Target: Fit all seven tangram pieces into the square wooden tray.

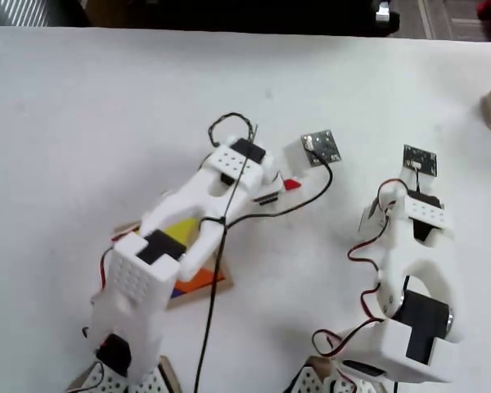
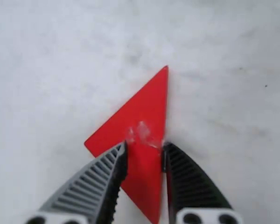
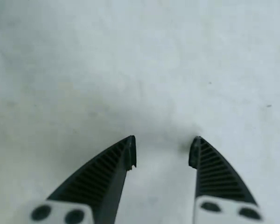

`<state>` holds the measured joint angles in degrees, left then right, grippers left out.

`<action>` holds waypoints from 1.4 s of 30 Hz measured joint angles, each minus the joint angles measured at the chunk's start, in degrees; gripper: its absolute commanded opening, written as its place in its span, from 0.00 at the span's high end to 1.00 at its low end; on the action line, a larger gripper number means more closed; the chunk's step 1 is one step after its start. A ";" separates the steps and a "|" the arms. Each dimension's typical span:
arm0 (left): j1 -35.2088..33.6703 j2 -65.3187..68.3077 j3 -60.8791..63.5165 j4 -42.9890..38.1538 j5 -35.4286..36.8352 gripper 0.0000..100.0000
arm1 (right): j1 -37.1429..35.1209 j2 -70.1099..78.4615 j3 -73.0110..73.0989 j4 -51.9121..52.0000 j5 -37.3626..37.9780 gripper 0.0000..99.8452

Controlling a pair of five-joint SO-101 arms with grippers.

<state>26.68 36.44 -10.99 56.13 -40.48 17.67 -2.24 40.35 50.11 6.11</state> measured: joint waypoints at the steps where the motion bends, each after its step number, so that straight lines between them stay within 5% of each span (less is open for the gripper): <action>1: 0.00 0.00 0.00 0.00 0.00 0.88 | 0.00 0.00 0.00 0.00 0.00 0.81; 18: -0.35 -7.21 0.09 15.56 0.00 0.87 | 0.00 0.00 0.00 0.00 0.00 0.81; 22: -0.53 -7.21 0.09 9.32 0.88 0.73 | 0.00 0.00 0.00 0.00 0.00 0.81; 27: -2.90 -7.21 0.18 -0.70 14.33 0.62 | 0.00 0.00 0.00 0.00 0.00 0.81; 42: -3.87 -2.11 -0.18 -0.70 -3.34 0.62 | -0.09 0.00 0.00 0.00 0.00 0.81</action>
<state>22.81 34.33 -11.16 55.43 -43.82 17.58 -2.24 40.35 50.11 6.11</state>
